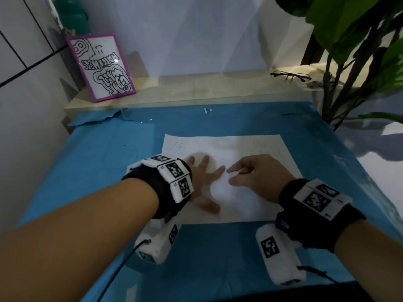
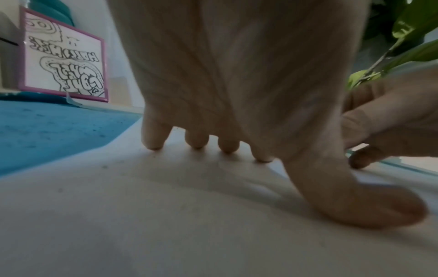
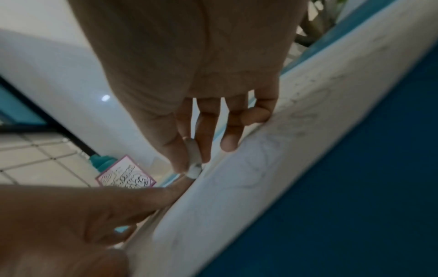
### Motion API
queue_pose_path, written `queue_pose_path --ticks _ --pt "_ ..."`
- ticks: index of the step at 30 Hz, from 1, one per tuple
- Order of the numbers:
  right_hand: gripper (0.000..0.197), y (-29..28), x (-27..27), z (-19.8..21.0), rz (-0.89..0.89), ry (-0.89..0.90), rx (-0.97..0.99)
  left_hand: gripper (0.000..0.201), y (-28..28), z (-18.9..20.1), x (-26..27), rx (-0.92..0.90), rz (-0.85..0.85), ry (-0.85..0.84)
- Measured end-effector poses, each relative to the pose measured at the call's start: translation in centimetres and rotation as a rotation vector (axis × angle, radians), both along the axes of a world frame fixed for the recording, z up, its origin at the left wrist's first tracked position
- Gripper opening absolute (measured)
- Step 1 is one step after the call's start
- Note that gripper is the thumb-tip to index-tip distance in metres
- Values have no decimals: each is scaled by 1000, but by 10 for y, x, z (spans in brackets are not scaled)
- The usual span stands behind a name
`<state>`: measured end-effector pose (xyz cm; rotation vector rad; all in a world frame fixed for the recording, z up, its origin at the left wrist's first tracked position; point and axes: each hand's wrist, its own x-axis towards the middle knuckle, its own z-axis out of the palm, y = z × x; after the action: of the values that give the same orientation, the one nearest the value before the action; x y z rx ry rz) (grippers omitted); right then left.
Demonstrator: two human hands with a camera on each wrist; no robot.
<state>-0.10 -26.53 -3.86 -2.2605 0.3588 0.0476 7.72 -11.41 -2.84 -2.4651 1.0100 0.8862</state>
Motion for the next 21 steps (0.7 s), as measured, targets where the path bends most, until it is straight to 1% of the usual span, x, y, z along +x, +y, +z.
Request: queue_pose_path --ticks 2,6,7,11,12,16,19,21 --pt "11 4 1 2 12 23 -67 106 0 -2 0 0 0 -16" --pt "12 6 -2 10 113 198 28 108 -2 -7 3 21 -6 -28" --pt "12 6 -1 11 118 217 26 108 -3 -7 3 20 -4 -29" --pt "8 7 -1 8 12 107 -6 109 -3 -8 5 1 -6 -35" --pt "7 8 -4 6 14 108 0 109 -3 -9 6 3 -6 -35" --pt "9 8 -10 10 111 223 32 108 -2 -9 5 -6 -2 -27" --pt "11 9 -3 10 43 136 15 107 -1 -10 6 -16 4 -26" --pt "11 15 -5 9 50 125 -4 106 -1 -12 8 -14 -8 -45"
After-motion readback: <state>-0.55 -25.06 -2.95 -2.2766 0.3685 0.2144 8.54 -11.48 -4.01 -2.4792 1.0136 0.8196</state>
